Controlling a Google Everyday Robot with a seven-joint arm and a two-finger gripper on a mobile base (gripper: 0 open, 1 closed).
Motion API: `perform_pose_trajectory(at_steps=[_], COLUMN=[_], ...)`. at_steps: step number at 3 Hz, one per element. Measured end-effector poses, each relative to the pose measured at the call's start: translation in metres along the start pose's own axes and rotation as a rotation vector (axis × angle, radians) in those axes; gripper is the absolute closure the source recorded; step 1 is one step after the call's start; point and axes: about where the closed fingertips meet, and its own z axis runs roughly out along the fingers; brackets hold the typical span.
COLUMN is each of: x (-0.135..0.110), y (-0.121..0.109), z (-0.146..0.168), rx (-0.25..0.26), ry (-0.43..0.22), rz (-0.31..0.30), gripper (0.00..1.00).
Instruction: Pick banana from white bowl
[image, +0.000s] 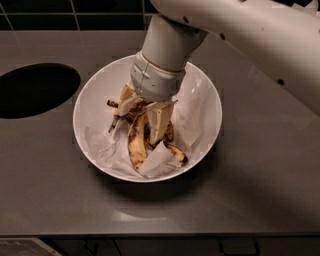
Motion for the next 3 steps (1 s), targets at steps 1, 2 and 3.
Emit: perform_pose_trajectory(at_steps=[1,2,3], x=[0.0007,0.003,0.0042], y=[0.0003,0.0028,0.0048], z=[0.0034,0.0076,0.0102], rx=[-0.003,-0.007,-0.011], ry=[-0.008,-0.009,-0.011], rz=[-0.001,0.007,0.014], gripper=[0.37,0.39,0.38])
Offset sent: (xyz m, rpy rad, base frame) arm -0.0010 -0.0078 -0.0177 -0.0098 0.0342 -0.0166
